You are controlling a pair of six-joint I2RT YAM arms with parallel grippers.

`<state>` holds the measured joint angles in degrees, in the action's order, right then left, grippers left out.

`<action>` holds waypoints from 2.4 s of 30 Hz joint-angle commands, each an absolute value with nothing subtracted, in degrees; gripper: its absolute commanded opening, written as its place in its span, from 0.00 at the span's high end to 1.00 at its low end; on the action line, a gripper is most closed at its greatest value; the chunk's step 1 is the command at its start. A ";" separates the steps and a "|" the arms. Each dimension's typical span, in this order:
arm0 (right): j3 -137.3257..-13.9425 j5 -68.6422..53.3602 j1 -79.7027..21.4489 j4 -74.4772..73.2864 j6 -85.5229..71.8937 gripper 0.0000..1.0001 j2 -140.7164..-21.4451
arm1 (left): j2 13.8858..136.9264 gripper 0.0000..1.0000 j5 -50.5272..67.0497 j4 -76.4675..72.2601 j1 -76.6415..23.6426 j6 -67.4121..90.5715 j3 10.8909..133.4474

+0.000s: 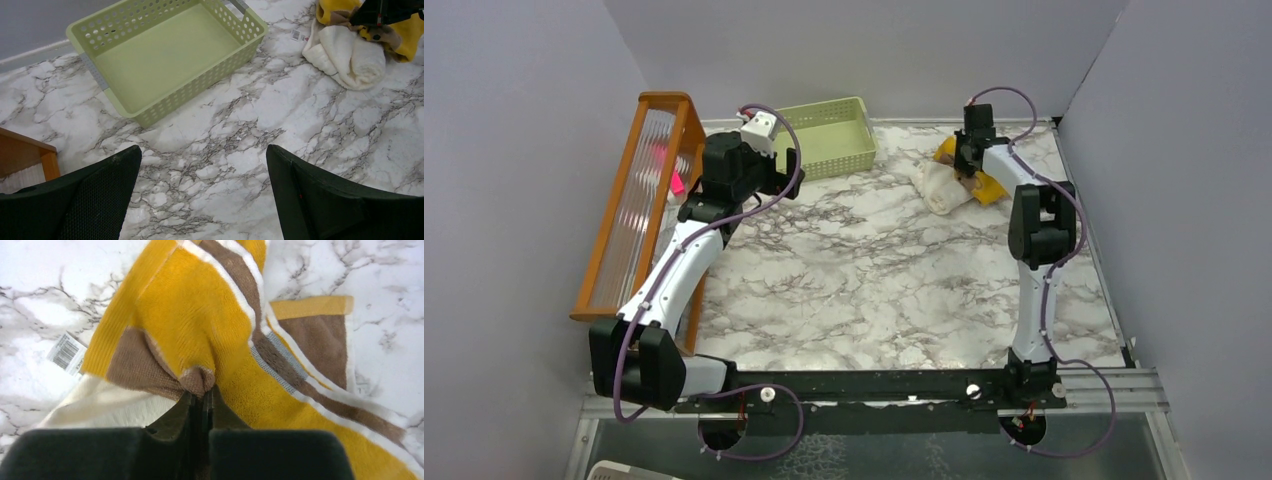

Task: Roll the towels
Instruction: Move the towel to the corner of the board, then pick up the towel at the corner of the board, then place the towel at the center of the board.

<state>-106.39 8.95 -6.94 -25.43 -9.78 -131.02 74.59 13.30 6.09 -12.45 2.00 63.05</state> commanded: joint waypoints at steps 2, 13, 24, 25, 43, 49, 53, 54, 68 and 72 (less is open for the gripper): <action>-85.57 19.65 -7.14 -0.98 -12.47 0.99 -110.13 | 74.95 0.01 14.96 6.72 -12.26 1.85 64.52; -76.64 33.25 2.04 4.45 -19.34 0.97 -98.35 | 75.04 0.01 15.51 6.38 -12.13 2.21 64.27; -71.77 21.85 6.12 6.13 -19.87 0.00 -96.07 | 76.19 0.01 16.60 6.21 -12.13 3.02 64.66; -71.16 22.32 3.81 9.15 -15.56 0.00 -96.24 | 76.34 0.01 16.75 6.20 -12.13 3.11 64.66; -99.92 22.20 -0.62 -20.26 -11.69 0.03 -132.25 | 75.73 0.01 16.16 7.67 -12.13 1.86 64.35; -95.56 18.87 -0.94 -15.05 -11.63 0.99 -126.23 | 76.00 0.01 16.50 7.59 -12.13 1.85 64.51; -78.12 9.64 -4.05 9.05 -7.22 0.99 -109.06 | 76.35 0.01 16.95 7.59 -12.13 2.24 64.83; -76.51 7.55 -5.07 12.37 -6.80 0.99 -106.01 | 76.37 0.01 16.88 7.57 -12.13 2.36 64.90; -44.79 3.10 -27.72 33.64 -12.07 0.99 -77.02 | 66.86 0.01 8.85 0.52 -12.13 3.92 57.73; -31.44 8.98 -28.11 32.65 -14.20 0.09 -71.75 | 69.66 0.01 10.64 3.38 -12.19 6.81 57.57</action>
